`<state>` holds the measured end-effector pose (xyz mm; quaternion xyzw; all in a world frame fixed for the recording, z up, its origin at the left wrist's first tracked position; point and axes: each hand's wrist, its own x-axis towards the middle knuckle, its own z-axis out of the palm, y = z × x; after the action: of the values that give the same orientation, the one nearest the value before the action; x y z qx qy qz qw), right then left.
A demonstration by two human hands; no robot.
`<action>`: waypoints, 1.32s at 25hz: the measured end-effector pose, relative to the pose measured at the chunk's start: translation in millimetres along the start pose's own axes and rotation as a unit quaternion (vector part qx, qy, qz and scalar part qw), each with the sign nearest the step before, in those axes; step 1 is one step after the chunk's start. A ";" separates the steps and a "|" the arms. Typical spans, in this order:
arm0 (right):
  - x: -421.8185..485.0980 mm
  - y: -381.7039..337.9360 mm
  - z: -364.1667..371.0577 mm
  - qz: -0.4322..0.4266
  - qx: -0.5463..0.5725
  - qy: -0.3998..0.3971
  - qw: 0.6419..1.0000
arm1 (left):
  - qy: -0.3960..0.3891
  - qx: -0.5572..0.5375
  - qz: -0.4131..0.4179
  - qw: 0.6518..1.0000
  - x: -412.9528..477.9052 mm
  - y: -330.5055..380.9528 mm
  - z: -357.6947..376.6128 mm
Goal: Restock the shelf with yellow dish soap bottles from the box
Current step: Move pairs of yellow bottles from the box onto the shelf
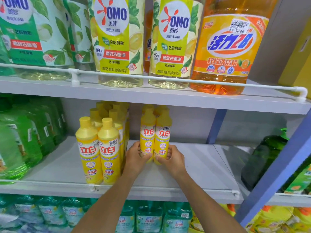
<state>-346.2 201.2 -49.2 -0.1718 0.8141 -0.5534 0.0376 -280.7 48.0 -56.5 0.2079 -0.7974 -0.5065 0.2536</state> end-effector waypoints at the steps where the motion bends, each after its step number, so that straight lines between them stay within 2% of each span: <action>1: 3.8 0.2 1.7 -0.003 0.007 0.002 1.000 | 0.007 0.004 -0.004 1.000 4.3 -1.2 2.6; 11: 28.6 5.4 12.4 0.008 0.021 0.029 0.999 | 0.042 0.064 0.005 0.997 31.9 -10.5 10.4; 24: 35.5 2.6 23.2 0.003 -0.013 0.064 0.998 | 0.047 0.033 -0.009 0.998 40.4 -12.1 12.0; 33: 36.4 2.4 18.6 -0.022 0.032 0.042 0.998 | 0.051 0.002 -0.019 0.999 39.9 -6.3 10.6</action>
<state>-376.2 173.7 -53.8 -0.1648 0.7929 -0.5866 -0.0036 -318.1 29.4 -58.3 0.2496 -0.7803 -0.4983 0.2837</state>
